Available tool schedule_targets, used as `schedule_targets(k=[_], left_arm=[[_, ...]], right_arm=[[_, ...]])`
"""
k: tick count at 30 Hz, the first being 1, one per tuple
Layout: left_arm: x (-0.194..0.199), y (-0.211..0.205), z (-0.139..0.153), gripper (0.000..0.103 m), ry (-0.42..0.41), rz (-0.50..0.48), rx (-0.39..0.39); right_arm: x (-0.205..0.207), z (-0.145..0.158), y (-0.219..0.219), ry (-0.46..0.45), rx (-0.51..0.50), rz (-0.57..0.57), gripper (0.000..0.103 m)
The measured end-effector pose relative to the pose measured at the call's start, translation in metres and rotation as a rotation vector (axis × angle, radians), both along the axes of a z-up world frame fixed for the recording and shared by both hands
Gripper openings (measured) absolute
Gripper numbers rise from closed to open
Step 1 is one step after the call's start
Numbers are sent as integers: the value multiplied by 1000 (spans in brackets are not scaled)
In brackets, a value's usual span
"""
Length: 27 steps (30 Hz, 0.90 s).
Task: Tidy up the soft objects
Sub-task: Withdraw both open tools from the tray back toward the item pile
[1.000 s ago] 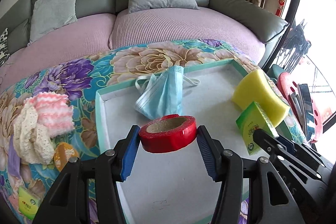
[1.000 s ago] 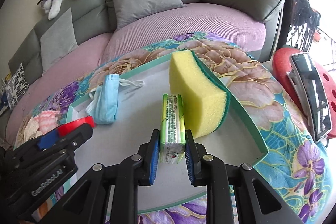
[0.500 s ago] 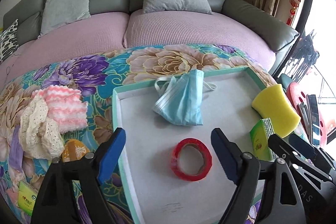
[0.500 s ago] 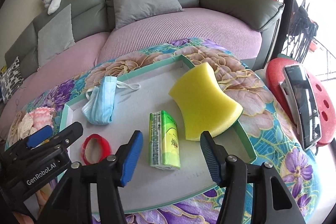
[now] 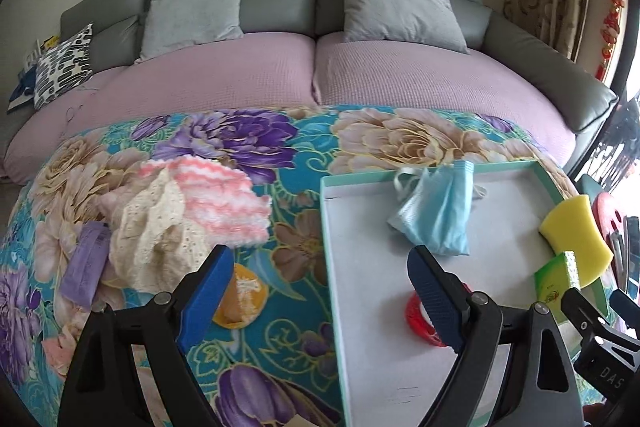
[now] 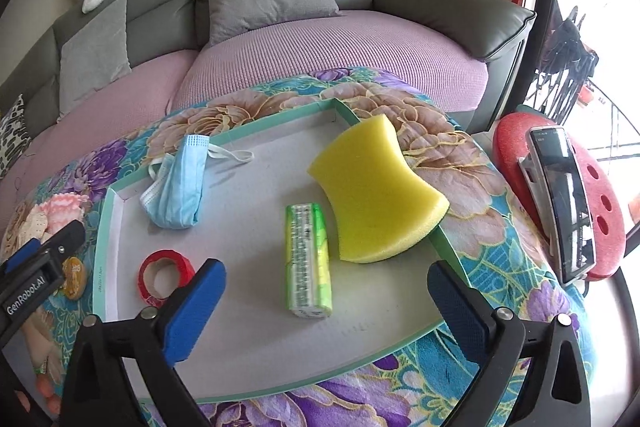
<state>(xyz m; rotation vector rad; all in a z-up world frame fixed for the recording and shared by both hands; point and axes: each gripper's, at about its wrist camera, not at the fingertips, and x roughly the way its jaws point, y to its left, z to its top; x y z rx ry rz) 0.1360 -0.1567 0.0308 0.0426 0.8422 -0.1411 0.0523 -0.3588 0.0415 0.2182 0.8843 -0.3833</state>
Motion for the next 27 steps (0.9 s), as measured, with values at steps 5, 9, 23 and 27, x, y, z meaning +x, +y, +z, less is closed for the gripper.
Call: schedule_targets(k=[5, 9, 23, 27], left_arm=[[0, 8, -2, 91, 3, 25, 16], [0, 13, -1, 98, 0, 39, 17], [0, 26, 3, 98, -12, 74, 13], [-3, 27, 5, 98, -14, 69, 14]], right_arm=[[0, -2, 1, 24, -12, 3, 102], [1, -2, 3, 29, -20, 15, 102], [4, -3, 8, 36, -31, 38, 102], [5, -4, 11, 37, -16, 45, 102]])
